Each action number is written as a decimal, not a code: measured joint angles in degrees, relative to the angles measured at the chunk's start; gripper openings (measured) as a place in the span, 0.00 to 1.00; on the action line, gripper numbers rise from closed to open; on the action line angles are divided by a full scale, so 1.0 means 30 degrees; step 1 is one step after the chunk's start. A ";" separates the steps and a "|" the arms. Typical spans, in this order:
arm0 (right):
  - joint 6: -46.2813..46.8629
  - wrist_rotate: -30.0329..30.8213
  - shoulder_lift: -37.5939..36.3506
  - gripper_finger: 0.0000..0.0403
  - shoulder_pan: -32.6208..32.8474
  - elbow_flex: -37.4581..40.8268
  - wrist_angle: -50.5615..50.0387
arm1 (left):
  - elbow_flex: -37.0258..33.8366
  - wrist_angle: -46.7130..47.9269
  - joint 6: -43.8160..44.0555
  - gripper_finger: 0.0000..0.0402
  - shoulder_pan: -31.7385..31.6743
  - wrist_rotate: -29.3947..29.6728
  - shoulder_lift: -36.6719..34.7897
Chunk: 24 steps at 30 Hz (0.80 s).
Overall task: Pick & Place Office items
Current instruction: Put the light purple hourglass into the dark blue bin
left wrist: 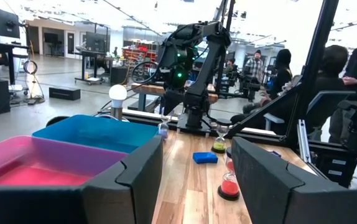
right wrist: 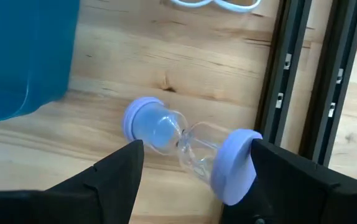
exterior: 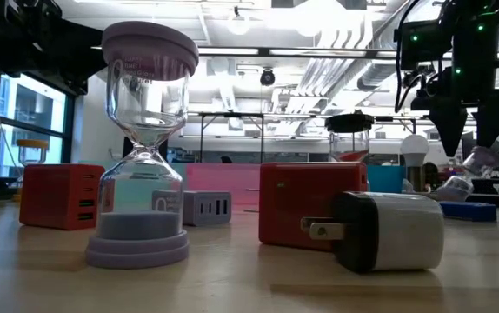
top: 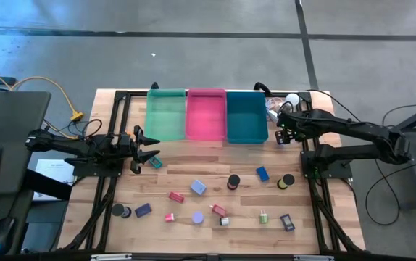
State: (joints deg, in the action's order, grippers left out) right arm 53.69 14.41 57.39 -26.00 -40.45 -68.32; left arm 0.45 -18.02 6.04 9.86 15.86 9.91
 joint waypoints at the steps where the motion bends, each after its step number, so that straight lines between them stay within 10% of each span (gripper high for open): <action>1: 0.0000 0.0000 0.0000 0.71 0.0000 0.0000 0.0002 | 0.0000 0.0000 0.0000 0.46 -0.0003 0.0000 0.0000; 12: -0.0714 -0.0240 0.0000 0.71 0.0000 0.0000 0.0073 | 0.0000 0.0000 -0.0007 0.46 -0.0003 0.0000 0.0000; 24: -1.1728 -0.3625 0.0022 0.71 0.0000 -0.0036 0.0574 | 0.0000 -0.0002 -0.0007 0.46 -0.0001 -0.0006 0.0000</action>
State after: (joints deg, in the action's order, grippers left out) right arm 18.51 3.54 57.45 -26.00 -40.56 -66.60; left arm 0.45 -18.03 6.02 9.85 15.84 9.91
